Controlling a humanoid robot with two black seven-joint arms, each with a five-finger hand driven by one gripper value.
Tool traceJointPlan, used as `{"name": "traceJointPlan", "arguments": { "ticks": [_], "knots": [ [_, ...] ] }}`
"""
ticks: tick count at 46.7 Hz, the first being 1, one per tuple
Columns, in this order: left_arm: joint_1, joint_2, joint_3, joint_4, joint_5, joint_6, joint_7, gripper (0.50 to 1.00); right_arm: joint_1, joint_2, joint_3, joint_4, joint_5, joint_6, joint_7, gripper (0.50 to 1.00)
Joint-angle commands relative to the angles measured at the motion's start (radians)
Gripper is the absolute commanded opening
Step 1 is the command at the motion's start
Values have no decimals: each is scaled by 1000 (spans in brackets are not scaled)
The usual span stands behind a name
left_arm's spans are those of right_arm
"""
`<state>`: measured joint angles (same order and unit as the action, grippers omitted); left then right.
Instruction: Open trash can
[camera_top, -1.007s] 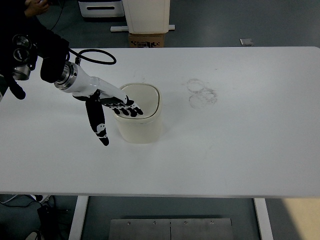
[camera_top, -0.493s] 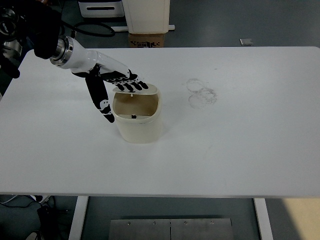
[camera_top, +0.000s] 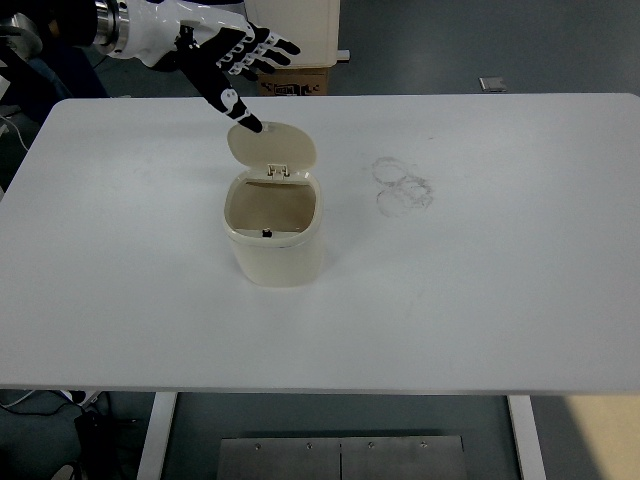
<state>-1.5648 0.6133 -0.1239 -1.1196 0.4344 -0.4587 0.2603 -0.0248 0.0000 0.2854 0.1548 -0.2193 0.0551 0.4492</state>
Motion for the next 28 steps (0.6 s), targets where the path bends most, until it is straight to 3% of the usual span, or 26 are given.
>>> {"name": "traceJointPlan", "arguments": {
  "ticks": [1, 7, 13, 20, 28],
  "knots": [
    [38, -21, -36, 14, -26, 69, -26, 1000, 0, 0, 0, 0, 0, 0, 0, 991],
    [103, -55, -100, 78, -33, 167, -61, 1000, 0, 0, 0, 0, 0, 0, 0, 991],
    [190, -116, -190, 182, -26, 210, -96, 1000, 0, 0, 0, 0, 0, 0, 0, 991],
    [258, -175, -276, 303, -36, 201, -107, 1000, 0, 0, 0, 0, 0, 0, 0, 991],
    [348, -247, -399, 475, -39, 138, -187, 1000, 0, 0, 0, 0, 0, 0, 0, 991]
  ]
}}
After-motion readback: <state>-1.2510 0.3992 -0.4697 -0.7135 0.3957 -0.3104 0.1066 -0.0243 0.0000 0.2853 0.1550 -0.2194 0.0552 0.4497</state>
